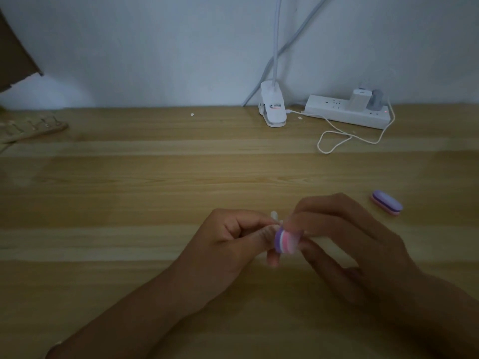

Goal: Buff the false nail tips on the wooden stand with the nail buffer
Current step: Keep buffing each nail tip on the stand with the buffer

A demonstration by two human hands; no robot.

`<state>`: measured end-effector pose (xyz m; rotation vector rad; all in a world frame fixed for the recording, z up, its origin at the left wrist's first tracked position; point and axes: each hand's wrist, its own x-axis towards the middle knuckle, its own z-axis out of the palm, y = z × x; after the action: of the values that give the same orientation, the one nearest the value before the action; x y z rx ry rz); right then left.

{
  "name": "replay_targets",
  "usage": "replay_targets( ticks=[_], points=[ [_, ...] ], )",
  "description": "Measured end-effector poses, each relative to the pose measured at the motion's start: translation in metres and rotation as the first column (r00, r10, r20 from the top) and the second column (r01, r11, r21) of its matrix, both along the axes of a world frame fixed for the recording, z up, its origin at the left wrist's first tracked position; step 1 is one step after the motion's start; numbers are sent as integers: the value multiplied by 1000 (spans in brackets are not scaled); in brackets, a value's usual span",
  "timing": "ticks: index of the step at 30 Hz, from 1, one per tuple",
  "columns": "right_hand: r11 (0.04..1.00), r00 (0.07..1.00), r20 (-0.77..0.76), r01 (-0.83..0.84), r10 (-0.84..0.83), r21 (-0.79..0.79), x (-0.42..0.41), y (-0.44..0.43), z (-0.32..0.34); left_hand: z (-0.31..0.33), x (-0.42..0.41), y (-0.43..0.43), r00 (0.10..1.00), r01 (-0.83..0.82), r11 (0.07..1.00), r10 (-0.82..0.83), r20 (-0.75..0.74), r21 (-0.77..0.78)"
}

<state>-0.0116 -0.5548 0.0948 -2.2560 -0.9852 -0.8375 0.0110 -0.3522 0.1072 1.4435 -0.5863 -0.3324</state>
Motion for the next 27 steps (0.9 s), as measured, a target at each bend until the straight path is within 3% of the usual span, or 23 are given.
replay_targets(
  ticks=[6,10,14,19,23,27],
  points=[
    [998,996,50,68,-67,-6,6,-6,0,0,-1,3,999,41,998,-40,-37,46],
    [999,999,37,-39,39,10,0,2,-7,0,-1,4,997,49,996,-45,-57,74],
    [997,997,45,69,-69,-19,7,-6,-1,-1,1,6,994,75,994,-68,-89,78],
    [994,997,75,-1,9,-106,0,-2,-6,0,0,6,973,143,989,-132,-191,41],
    [995,993,86,80,-75,-54,6,-7,1,1,2,9,952,214,975,-194,-236,61],
    [998,997,64,-30,33,-48,-2,-2,-1,1,1,8,913,244,970,-235,-334,-16]
  ],
)
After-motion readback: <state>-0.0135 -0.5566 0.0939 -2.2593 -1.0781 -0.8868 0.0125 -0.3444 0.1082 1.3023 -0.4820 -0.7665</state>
